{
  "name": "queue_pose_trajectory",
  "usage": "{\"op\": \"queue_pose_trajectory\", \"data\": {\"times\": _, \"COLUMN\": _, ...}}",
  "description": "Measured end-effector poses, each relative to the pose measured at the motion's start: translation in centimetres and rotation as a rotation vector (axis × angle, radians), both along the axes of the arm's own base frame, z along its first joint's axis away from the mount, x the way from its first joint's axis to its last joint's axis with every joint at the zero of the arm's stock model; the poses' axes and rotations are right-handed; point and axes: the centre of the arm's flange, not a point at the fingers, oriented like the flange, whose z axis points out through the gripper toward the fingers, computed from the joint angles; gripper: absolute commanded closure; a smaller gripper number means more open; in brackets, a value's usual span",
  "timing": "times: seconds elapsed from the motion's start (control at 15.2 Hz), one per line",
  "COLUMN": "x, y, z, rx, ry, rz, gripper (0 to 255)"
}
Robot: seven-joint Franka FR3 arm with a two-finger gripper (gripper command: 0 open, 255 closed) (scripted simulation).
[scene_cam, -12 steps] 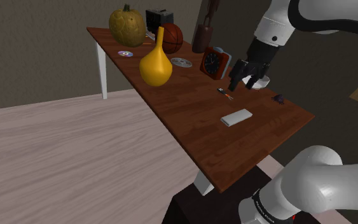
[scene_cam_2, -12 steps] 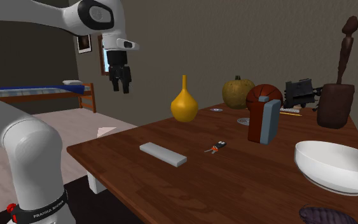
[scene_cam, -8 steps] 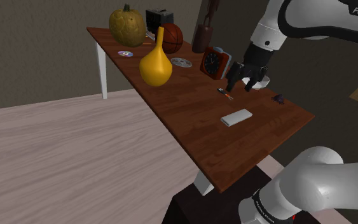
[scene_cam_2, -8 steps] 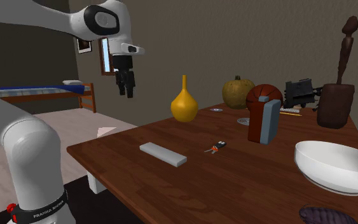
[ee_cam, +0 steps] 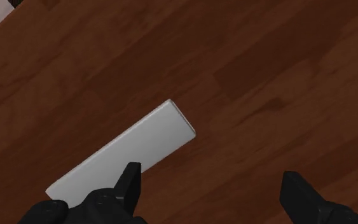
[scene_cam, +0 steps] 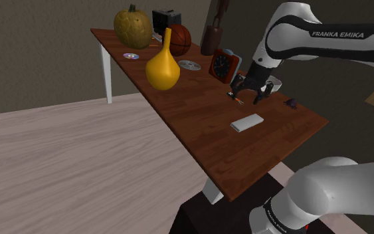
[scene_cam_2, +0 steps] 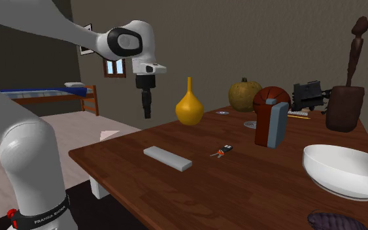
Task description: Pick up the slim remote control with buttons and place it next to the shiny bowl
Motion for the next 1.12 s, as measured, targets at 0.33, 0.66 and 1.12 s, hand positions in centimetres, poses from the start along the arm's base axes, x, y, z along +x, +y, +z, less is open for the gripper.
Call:
{"op": "queue_pose_trajectory", "data": {"times": 0.33, "x": 0.7, "y": -5.2, "z": -3.9, "rx": -0.001, "ry": 0.013, "rz": -0.293, "gripper": 0}}
{"op": "queue_pose_trajectory", "data": {"times": 0.66, "x": -0.3, "y": -10.6, "z": -7.8, "rx": -0.001, "ry": 0.027, "rz": -0.586, "gripper": 0}}
{"op": "queue_pose_trajectory", "data": {"times": 1.12, "x": -0.8, "y": -12.1, "z": -12.3, "rx": -0.001, "ry": 0.031, "rz": -0.703, "gripper": 0}}
